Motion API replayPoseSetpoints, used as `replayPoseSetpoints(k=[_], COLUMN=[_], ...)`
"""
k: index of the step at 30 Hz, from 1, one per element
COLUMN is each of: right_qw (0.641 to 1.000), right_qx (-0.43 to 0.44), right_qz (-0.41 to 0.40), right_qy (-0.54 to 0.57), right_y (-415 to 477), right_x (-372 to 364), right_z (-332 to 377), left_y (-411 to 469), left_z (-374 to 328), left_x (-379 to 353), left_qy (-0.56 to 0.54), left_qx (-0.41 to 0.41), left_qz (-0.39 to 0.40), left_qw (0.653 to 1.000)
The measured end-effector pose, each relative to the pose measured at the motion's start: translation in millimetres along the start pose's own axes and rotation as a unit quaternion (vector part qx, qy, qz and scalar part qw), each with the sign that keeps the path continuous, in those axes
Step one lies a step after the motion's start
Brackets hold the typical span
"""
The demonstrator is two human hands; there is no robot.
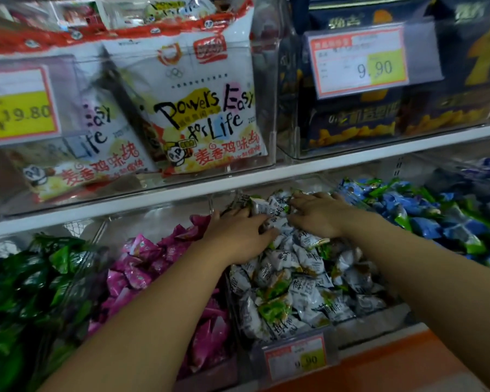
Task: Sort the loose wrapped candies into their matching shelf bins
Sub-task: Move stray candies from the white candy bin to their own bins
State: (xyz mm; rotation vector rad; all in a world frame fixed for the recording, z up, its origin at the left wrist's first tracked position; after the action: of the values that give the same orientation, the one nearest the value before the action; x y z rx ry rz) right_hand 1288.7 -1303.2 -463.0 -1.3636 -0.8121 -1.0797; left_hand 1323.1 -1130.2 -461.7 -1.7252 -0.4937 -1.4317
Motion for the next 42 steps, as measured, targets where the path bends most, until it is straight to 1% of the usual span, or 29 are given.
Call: replayPoseSetpoints(k=[2,3,4,5,6,8,10,12,15,18,21,24,25,29,36,42], right_qw=[0.997,0.994,0.991,0.991,0.992,0.992,0.991,0.99,0.99,0.99,0.992,0.98,0.977,0.968,0.949,0.923], right_qx=[0.048,0.072,0.091,0.103,0.111,0.119,0.122,0.119,0.11,0.105,0.108,0.147,0.161,0.218,0.299,0.378], right_qz=[-0.048,-0.073,-0.085,-0.08,-0.06,-0.019,-0.029,-0.041,-0.054,-0.058,-0.062,-0.133,-0.143,-0.125,-0.098,-0.068], right_qy=[0.042,0.046,0.04,0.031,0.019,-0.025,-0.053,-0.059,-0.075,-0.071,-0.026,-0.005,0.002,0.003,0.025,0.013], right_y=[-16,-27,-41,-54,-67,-84,-89,-84,-71,-65,-80,-100,-106,-122,-131,-126], right_x=[5,5,3,-2,-10,-36,-57,-68,-67,-61,-50,-35,-30,-23,-20,-22], right_z=[-5,-8,-10,-11,-11,-11,-12,-15,-18,-17,-12,0,9,60,172,273], left_y=[-11,-17,-25,-32,-39,-47,-49,-48,-45,-45,-56,-76,-85,-122,-212,-286], left_z=[2,2,1,-3,-9,-21,-27,-29,-33,-34,-29,-19,-14,18,105,191], left_x=[0,-1,-3,-7,-11,-21,-27,-30,-27,-23,-22,-21,-21,-21,-50,-91], left_qy=[-0.038,-0.054,-0.064,-0.067,-0.061,-0.002,0.068,0.101,0.114,0.089,0.036,-0.018,-0.038,-0.089,-0.145,-0.227], left_qx=[-0.023,-0.039,-0.056,-0.07,-0.082,-0.085,-0.075,-0.065,-0.049,-0.045,-0.067,-0.092,-0.097,-0.096,-0.01,0.082], left_qz=[-0.038,-0.061,-0.074,-0.073,-0.058,-0.011,0.011,0.018,0.039,0.045,0.003,-0.071,-0.095,-0.171,-0.236,-0.308], left_qw=[0.998,0.996,0.994,0.993,0.993,0.996,0.995,0.993,0.992,0.994,0.997,0.993,0.99,0.977,0.961,0.92])
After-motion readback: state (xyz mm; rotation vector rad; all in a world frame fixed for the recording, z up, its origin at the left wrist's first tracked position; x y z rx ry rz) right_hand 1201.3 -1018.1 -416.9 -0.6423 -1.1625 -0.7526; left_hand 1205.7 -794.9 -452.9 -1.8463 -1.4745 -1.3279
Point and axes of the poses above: each hand's wrist, its own y-axis towards the middle knuckle, its own x-axis out of the back of the hand, z = x × y, the point moved 2 cm from there along y, towards the middle knuckle, and after that the axes turned 12 degrees about z, right-handed, at the moved point
